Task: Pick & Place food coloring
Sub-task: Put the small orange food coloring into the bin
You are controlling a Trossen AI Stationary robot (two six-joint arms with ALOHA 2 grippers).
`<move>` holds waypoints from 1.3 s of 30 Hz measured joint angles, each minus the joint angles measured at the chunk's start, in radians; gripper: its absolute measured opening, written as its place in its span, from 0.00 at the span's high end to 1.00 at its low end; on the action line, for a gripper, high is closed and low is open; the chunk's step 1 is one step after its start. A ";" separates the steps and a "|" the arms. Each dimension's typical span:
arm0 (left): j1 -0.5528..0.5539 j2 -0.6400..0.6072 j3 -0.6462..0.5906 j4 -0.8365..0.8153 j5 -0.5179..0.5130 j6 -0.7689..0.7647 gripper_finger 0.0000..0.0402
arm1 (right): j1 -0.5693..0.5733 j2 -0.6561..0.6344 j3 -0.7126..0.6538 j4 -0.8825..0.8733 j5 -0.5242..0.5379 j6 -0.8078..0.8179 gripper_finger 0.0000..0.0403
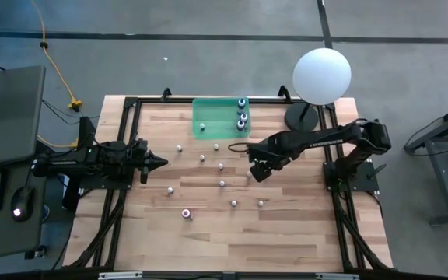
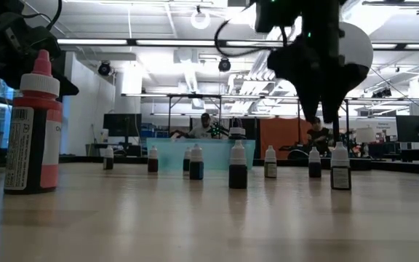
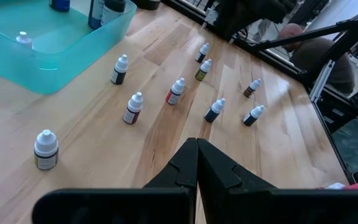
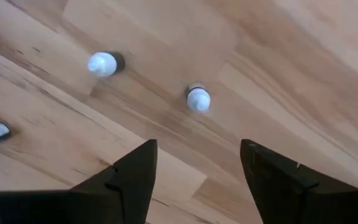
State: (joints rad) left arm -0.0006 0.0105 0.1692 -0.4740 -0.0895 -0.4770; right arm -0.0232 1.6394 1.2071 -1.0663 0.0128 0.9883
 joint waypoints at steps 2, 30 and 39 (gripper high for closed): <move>0.000 0.000 0.000 0.000 0.000 0.000 1.00 | -0.026 0.000 -0.038 0.072 -0.046 -0.025 0.44; 0.000 0.000 0.000 0.000 0.000 0.000 1.00 | -0.108 0.001 -0.223 0.339 -0.119 -0.022 0.52; 0.000 0.000 0.000 0.000 0.000 0.000 1.00 | -0.107 0.001 -0.224 0.337 -0.119 -0.027 0.60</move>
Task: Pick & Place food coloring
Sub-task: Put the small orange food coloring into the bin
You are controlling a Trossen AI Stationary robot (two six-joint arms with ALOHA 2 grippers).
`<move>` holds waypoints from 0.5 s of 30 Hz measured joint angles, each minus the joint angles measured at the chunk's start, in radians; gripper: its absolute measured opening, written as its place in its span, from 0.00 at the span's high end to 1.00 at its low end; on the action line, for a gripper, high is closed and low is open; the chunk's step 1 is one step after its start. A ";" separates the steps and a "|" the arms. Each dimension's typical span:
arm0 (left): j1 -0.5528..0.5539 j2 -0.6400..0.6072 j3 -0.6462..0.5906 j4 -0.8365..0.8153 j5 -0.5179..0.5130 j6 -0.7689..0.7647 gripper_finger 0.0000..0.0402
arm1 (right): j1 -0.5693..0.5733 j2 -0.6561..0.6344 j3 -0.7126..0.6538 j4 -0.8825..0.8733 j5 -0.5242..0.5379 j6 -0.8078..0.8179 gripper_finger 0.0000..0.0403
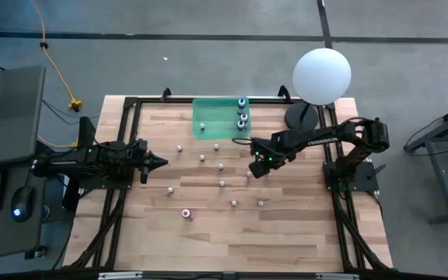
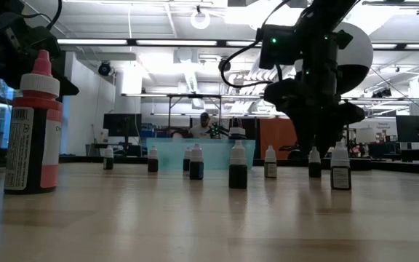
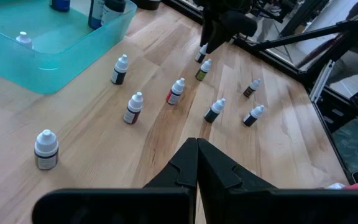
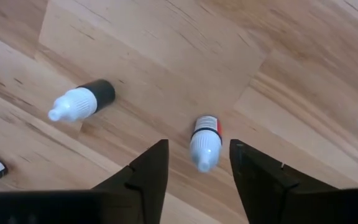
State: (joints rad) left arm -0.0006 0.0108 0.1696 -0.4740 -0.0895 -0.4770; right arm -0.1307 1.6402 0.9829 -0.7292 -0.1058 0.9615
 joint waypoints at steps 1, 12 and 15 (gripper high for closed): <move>0.000 0.000 0.000 0.000 0.000 0.000 1.00 | 0.000 0.000 0.000 -0.001 -0.003 -0.002 0.62; 0.000 0.000 0.000 0.000 0.000 0.000 1.00 | 0.000 0.000 0.000 -0.030 -0.014 -0.020 0.71; 0.000 0.000 0.000 0.000 0.000 0.000 1.00 | 0.000 0.000 0.000 -0.025 -0.014 -0.021 0.72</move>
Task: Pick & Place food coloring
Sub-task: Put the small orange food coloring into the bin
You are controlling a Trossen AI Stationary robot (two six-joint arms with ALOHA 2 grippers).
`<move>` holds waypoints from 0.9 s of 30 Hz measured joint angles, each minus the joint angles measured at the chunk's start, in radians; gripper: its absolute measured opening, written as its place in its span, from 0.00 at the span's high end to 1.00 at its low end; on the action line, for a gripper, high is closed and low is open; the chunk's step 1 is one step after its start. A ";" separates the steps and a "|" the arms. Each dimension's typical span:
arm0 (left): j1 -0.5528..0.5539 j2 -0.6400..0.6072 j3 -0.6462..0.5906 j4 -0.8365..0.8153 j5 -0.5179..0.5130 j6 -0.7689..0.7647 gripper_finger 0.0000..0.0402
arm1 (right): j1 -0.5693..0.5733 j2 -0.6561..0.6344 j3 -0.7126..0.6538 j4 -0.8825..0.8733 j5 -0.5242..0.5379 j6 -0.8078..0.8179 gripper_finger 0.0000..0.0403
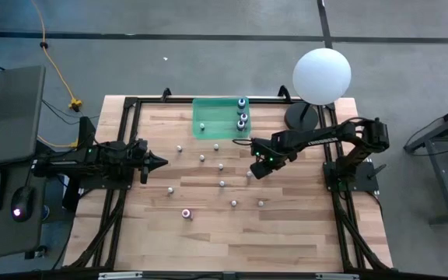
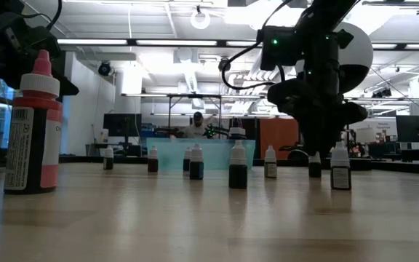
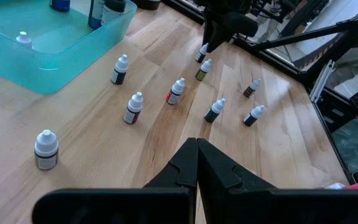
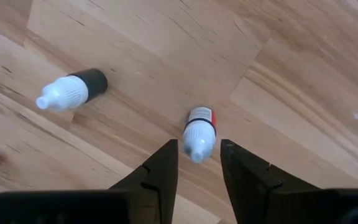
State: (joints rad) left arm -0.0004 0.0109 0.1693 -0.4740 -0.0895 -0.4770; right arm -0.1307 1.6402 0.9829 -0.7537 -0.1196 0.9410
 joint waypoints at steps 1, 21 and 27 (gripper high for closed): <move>0.000 0.000 0.000 0.000 0.000 0.000 1.00 | 0.000 0.000 0.000 0.004 0.000 0.000 0.72; 0.000 0.000 0.000 0.000 0.000 0.000 1.00 | 0.000 0.000 0.000 0.011 0.007 -0.004 0.80; 0.000 0.000 0.000 0.000 0.000 0.000 1.00 | 0.000 0.000 0.001 0.011 0.001 -0.007 0.86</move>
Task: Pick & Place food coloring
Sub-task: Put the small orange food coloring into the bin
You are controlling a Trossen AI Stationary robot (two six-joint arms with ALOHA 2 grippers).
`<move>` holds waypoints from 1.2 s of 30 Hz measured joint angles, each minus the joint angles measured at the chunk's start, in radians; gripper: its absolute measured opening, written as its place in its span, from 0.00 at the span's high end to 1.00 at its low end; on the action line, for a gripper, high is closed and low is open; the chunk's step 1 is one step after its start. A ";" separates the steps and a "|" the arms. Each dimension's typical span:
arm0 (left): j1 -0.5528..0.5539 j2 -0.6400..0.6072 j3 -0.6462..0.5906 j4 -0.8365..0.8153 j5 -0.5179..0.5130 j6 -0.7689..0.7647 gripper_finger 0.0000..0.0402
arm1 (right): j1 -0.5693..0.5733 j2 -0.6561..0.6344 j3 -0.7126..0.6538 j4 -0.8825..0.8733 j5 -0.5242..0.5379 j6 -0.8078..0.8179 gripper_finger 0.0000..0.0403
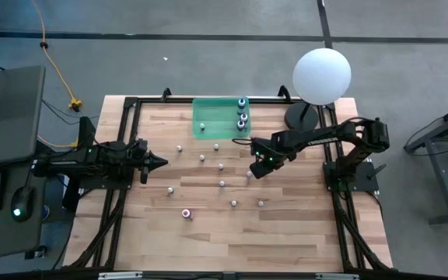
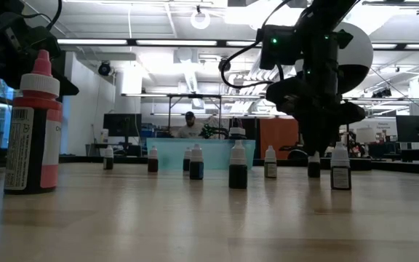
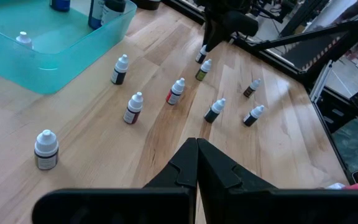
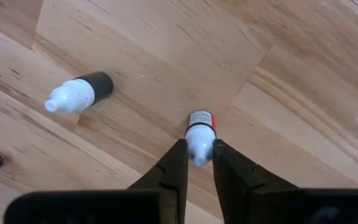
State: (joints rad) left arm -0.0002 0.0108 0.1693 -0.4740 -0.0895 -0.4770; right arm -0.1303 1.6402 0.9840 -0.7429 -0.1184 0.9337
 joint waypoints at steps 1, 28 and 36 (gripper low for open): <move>0.000 0.000 0.000 0.000 0.000 0.000 1.00 | 0.000 0.000 0.000 0.000 0.000 0.000 0.87; 0.000 0.000 0.000 0.000 0.000 0.000 1.00 | -0.027 0.000 0.447 -0.130 0.116 -0.168 0.90; 0.000 0.000 0.000 0.000 0.000 0.000 1.00 | -0.092 0.000 0.737 -0.156 0.161 -0.310 0.90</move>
State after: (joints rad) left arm -0.0006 0.0105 0.1696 -0.4740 -0.0898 -0.4770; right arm -0.2218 1.6405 1.7210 -0.8993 0.0421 0.6236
